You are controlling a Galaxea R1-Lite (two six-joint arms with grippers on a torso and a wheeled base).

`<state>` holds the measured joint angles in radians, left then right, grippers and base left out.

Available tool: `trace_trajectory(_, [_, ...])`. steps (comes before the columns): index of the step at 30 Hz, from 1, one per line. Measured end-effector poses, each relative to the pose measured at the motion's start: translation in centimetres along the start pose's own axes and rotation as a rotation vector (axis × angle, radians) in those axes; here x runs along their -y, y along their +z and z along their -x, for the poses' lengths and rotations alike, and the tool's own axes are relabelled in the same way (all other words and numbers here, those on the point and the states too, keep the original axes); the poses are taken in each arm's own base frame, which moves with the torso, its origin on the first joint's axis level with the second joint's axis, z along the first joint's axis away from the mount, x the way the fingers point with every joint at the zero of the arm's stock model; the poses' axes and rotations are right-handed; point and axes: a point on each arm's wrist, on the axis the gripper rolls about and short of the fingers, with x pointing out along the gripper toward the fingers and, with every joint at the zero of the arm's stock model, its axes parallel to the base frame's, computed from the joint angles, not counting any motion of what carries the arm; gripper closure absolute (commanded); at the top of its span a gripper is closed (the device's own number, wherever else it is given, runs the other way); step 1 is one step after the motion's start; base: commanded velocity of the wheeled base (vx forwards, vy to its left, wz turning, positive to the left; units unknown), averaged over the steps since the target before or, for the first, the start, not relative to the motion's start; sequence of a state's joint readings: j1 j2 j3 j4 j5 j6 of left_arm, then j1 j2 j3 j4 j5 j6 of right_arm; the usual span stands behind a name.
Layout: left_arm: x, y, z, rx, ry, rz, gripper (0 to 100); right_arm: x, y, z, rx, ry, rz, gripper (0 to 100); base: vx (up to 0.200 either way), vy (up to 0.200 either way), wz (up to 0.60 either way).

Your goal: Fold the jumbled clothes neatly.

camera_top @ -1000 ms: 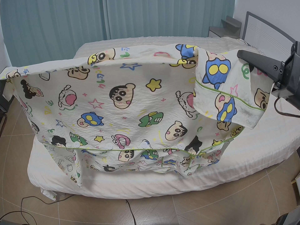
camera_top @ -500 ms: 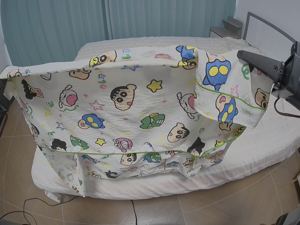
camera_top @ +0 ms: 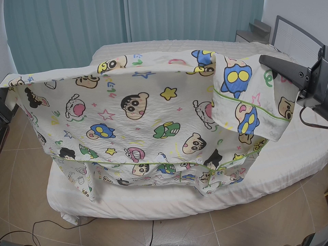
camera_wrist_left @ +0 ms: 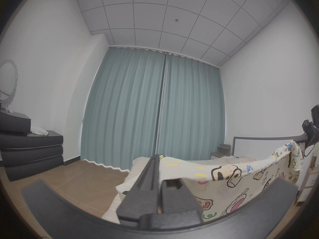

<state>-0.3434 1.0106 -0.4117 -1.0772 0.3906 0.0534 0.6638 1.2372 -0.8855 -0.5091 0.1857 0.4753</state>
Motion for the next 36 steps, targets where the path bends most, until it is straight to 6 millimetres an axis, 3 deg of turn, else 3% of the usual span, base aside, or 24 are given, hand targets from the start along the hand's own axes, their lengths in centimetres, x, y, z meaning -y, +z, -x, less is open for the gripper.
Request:
trace_trajectory(28, [-0.05, -0.77, 0.24, -0.045, -0.004, -0.020, 100, 0.01, -0.10, 0.21, -0.002, -0.001, 0.000, 100, 0.000, 0.000, 0.00])
trace_trajectory(36, [-0.22, -0.42, 0.62, -0.030, -0.004, -0.015, 100, -0.89, 0.23, 0.94, 0.010, 0.035, 0.000, 100, 0.000, 0.000, 0.00])
